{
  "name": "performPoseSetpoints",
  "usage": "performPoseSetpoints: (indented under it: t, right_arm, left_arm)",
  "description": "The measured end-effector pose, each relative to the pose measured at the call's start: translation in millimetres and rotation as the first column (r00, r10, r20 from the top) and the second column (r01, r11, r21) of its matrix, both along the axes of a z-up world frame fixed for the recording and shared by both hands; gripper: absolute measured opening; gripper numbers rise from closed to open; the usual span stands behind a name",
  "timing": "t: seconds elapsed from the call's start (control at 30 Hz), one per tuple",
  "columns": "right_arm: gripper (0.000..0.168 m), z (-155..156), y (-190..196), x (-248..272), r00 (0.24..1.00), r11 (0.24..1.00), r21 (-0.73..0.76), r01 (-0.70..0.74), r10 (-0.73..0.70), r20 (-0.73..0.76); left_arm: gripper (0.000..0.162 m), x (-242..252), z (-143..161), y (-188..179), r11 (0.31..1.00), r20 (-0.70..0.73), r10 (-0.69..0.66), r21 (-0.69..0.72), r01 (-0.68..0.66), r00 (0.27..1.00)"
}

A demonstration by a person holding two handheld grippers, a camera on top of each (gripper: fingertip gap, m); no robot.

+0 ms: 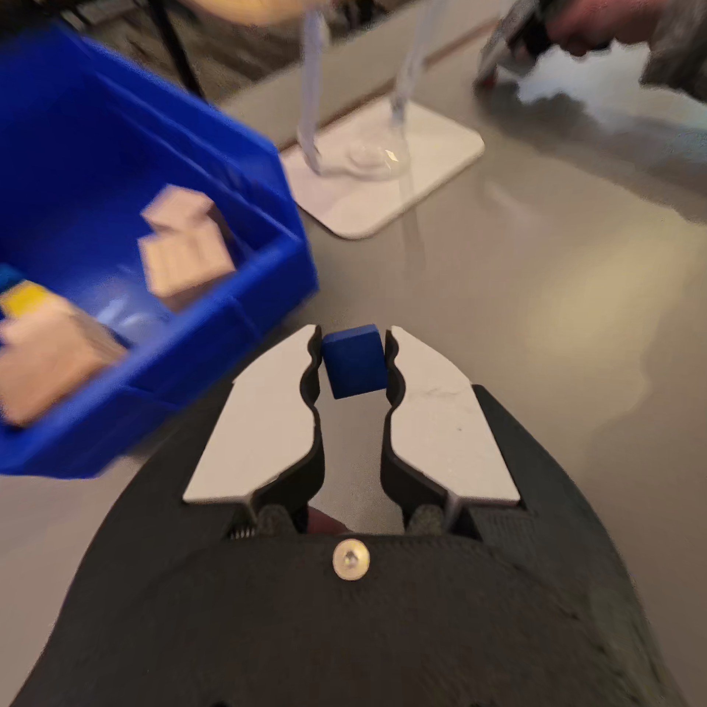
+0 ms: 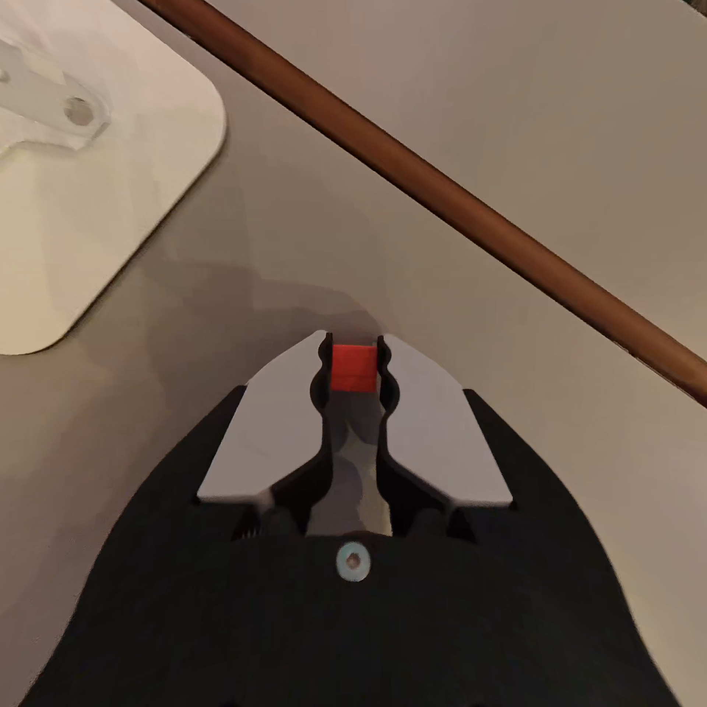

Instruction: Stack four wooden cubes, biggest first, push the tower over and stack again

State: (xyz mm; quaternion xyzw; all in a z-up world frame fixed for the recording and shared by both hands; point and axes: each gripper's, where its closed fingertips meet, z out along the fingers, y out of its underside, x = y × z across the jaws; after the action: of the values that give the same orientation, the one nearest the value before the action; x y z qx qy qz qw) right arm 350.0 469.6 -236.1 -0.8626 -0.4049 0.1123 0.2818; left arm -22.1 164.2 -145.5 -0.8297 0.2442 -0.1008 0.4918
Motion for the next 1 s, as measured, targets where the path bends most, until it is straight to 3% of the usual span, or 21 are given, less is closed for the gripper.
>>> performPoseSetpoints:
  t: [0.13, 0.23, 0.4, 0.47, 0.53, 0.6, 0.73, 0.77, 0.87, 1.0]
  right_arm:
    - [0.022, 4, -24, -12, 0.997, 0.997, 0.011, -0.075, 0.075, -0.021]
    - [0.022, 12, -45, -20, 0.991, 0.992, 0.03, -0.123, 0.124, -0.056]
    - [0.022, 28, -83, -29, 0.975, 0.982, 0.055, -0.179, 0.184, -0.123]
    - [0.022, 31, -99, -31, 0.97, 0.977, 0.058, -0.206, 0.212, -0.122]
    - [0.022, 37, -114, -36, 0.961, 0.97, 0.067, -0.235, 0.242, -0.131]
    - [0.022, 47, -127, -41, 0.952, 0.961, 0.089, -0.263, 0.273, -0.137]
    - [0.022, 71, -154, -54, 0.928, 0.937, 0.135, -0.323, 0.341, -0.148]
    - [0.022, 79, -161, -59, 0.922, 0.93, 0.149, -0.337, 0.358, -0.15]
    - [0.022, 107, -181, -78, 0.895, 0.902, 0.21, -0.376, 0.413, -0.168]
    - [0.022, 153, -217, -131, 0.825, 0.826, 0.314, -0.469, 0.536, -0.177]
  left_arm:
    - [0.031, -35, 71, 48, 0.98, -0.074, 0.119, 0.171, -0.105, 0.99]
    - [0.031, -50, 87, 99, 0.98, -0.117, 0.136, 0.161, -0.116, 0.984]
    - [0.031, -62, 58, 181, 0.987, -0.138, 0.156, -0.008, -0.159, 0.978]
    - [0.031, -67, 42, 208, 0.98, -0.227, 0.188, -0.025, -0.199, 0.955]
    - [0.031, -64, 19, 226, 0.972, -0.253, 0.167, -0.121, -0.202, 0.953]
    - [0.031, -64, 7, 243, 0.969, -0.279, 0.168, -0.13, -0.211, 0.945]
    - [0.032, -56, -34, 244, 0.91, -0.241, 0.1, -0.369, -0.187, 0.965]
    - [0.035, -59, -35, 246, 0.91, -0.259, 0.099, -0.366, -0.193, 0.961]
    - [0.041, -65, -18, 237, 0.918, -0.245, 0.105, -0.349, -0.188, 0.964]
    - [0.043, -75, 34, 202, 0.966, -0.205, 0.156, -0.171, -0.193, 0.966]
